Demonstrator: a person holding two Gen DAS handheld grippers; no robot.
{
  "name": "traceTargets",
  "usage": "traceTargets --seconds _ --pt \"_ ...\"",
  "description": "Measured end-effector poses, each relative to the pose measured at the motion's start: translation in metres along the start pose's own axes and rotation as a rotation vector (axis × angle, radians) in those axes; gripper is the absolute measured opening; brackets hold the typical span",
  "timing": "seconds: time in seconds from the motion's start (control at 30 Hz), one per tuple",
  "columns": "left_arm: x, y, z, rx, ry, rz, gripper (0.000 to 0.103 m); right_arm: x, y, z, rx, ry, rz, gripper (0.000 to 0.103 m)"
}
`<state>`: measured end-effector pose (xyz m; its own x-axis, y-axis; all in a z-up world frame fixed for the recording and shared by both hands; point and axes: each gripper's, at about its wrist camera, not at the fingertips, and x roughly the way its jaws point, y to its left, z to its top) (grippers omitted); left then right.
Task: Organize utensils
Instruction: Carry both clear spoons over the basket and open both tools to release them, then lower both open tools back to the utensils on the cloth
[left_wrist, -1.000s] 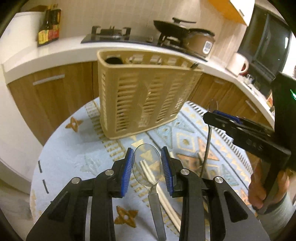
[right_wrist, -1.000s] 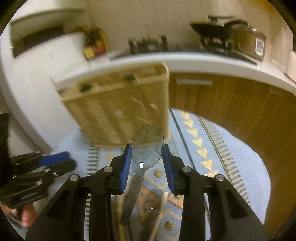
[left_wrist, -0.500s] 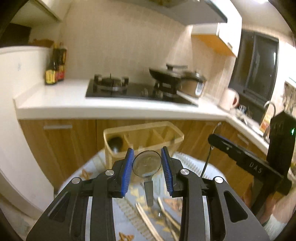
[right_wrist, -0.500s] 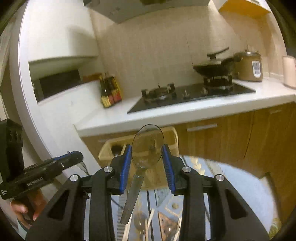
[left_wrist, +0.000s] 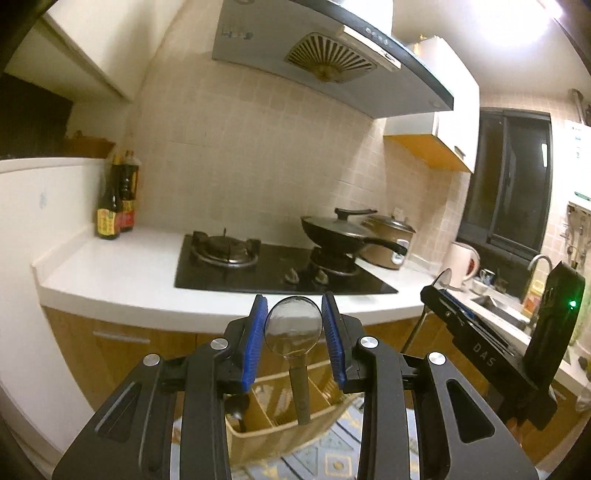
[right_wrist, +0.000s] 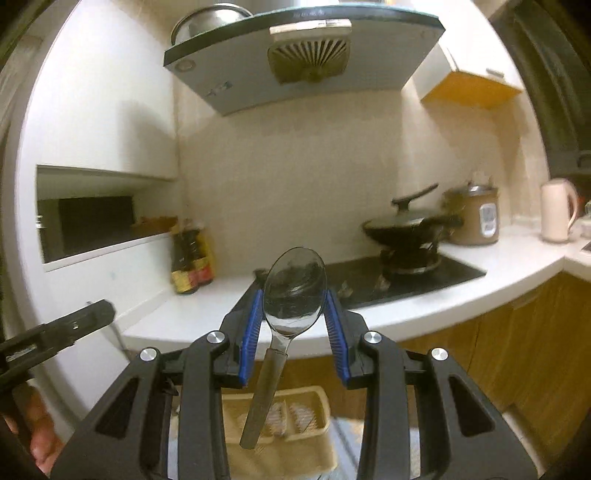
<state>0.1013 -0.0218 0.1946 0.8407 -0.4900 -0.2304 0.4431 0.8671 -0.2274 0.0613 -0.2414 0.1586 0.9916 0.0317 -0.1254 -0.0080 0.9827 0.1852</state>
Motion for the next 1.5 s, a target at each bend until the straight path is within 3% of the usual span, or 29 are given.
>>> traceTargets --seconds 0.23,0.53,0.7,0.83,0.93,1.2,1.5 --pt "0.03 0.006 -0.018 0.008 0.007 0.045 0.029 0.035 -0.007 -0.018 -0.051 -0.045 -0.14 0.031" --pt "0.058 0.025 -0.047 -0.038 0.041 0.073 0.029 0.067 -0.021 -0.056 -0.048 0.033 -0.177 0.031" --pt "0.063 0.026 -0.054 -0.037 0.059 0.059 0.029 0.068 -0.023 -0.063 -0.037 0.055 -0.164 0.031" --pt "0.066 0.027 -0.059 -0.045 0.091 0.047 0.03 0.069 -0.024 -0.066 -0.028 0.11 -0.104 0.033" --pt "0.064 0.03 -0.061 -0.063 0.105 0.026 0.032 0.064 -0.026 -0.065 -0.003 0.143 -0.067 0.053" --pt "0.039 0.036 -0.07 -0.112 0.118 0.0 0.036 0.035 -0.023 -0.066 -0.026 0.173 -0.054 0.053" --pt "0.008 0.039 -0.093 -0.154 0.222 -0.029 0.037 0.004 -0.024 -0.076 -0.039 0.348 -0.049 0.053"
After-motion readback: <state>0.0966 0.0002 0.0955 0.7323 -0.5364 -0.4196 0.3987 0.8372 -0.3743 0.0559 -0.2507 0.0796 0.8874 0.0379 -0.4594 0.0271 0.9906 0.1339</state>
